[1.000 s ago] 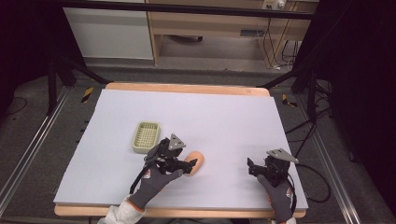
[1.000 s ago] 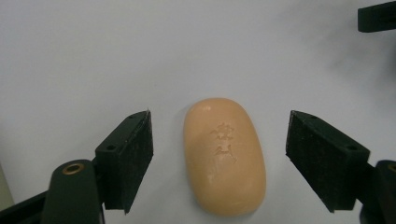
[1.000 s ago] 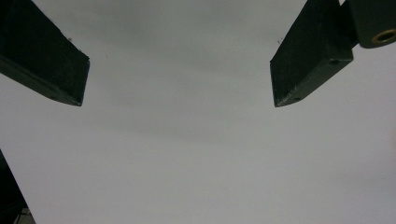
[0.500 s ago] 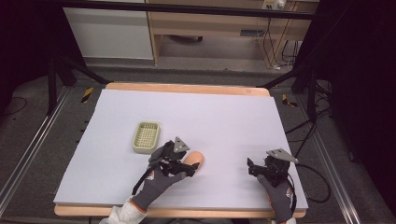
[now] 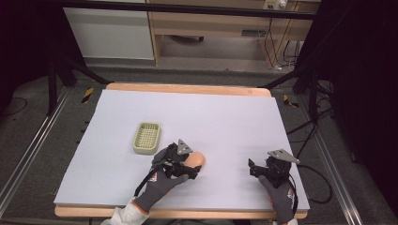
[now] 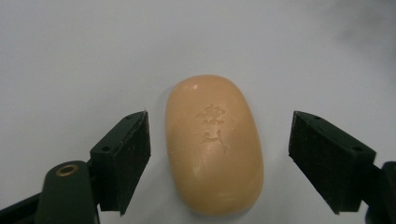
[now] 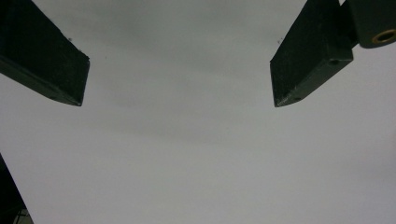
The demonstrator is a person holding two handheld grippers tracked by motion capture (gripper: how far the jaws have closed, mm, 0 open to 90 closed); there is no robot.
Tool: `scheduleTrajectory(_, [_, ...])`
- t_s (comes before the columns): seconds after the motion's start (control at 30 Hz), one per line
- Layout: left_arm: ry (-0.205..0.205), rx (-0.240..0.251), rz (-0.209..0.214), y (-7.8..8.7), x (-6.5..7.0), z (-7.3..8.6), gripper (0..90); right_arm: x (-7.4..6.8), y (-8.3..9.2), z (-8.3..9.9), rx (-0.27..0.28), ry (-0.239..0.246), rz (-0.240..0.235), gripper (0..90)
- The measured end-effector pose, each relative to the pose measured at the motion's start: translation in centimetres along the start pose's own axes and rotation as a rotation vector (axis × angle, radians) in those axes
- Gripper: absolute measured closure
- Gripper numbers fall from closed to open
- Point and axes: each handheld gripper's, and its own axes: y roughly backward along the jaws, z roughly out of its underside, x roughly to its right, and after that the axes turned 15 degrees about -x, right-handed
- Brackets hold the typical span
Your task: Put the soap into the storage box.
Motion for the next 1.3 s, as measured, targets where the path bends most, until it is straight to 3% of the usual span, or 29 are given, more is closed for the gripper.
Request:
scheduleTrajectory(0.3, [-0.011, -0.025, -0.005, -0.7, 0.4, -0.1, 19.5, 0.0, 0.0, 0.0, -0.002, 0.001, -0.003, 5.1])
scheduleTrajectory(0.77, [0.007, -0.042, -0.024, -2.0, 0.1, -0.6, 19.7, -0.1, -0.2, -0.1, -0.009, 0.000, -0.002, 5.1])
scheduleTrajectory(1.3, [0.023, -0.065, -0.026, -3.4, 0.0, -0.9, 26.0, -0.2, -0.3, -0.1, -0.011, 0.003, -0.002, 5.1])
